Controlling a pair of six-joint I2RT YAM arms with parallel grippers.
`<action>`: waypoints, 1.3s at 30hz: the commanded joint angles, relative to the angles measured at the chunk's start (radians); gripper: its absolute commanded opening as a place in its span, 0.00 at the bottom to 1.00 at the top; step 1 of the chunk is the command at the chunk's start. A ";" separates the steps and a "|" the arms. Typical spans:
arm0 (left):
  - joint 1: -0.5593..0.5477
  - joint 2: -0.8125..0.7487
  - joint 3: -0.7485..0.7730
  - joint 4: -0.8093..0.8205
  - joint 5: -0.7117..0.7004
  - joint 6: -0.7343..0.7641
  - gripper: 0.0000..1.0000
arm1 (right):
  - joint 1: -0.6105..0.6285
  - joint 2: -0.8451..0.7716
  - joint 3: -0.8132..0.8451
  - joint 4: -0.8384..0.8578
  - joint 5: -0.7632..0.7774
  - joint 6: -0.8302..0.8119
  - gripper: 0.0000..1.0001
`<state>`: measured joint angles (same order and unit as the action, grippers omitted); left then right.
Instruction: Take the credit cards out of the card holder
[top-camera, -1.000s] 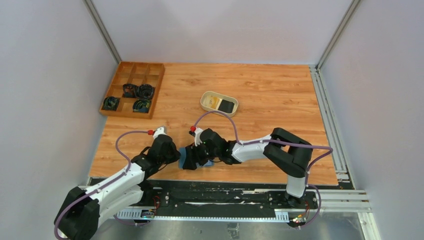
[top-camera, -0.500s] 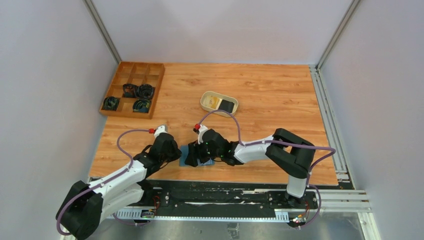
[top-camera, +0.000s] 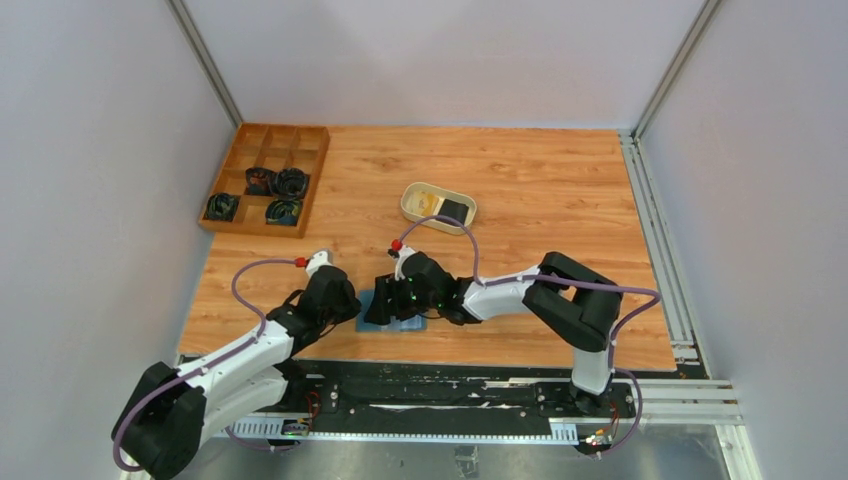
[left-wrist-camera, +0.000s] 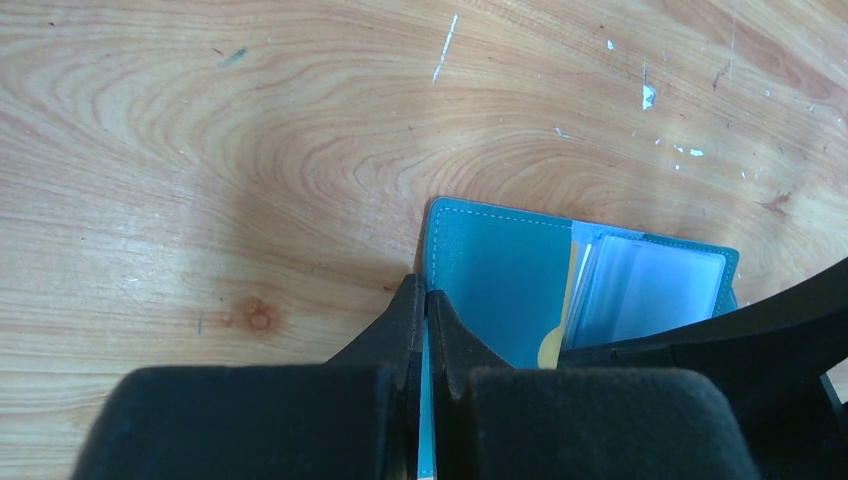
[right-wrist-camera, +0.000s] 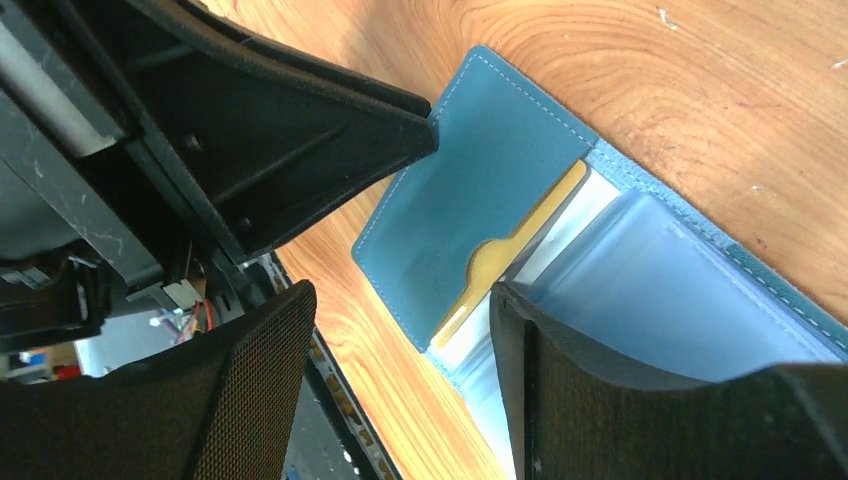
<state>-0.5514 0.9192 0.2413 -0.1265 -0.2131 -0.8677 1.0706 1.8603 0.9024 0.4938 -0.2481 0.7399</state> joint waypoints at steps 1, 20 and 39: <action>-0.001 0.004 -0.038 -0.104 -0.012 0.006 0.00 | -0.022 0.056 -0.002 -0.030 -0.064 0.118 0.68; -0.001 -0.022 -0.049 -0.111 -0.013 -0.009 0.00 | -0.076 0.225 -0.219 0.461 -0.108 0.634 0.67; 0.000 -0.025 -0.050 -0.111 -0.012 -0.010 0.00 | -0.098 0.165 -0.293 0.407 0.033 0.566 0.43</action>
<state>-0.5514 0.8787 0.2222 -0.1368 -0.2108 -0.8906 0.9920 1.9984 0.6647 1.0546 -0.3042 1.3682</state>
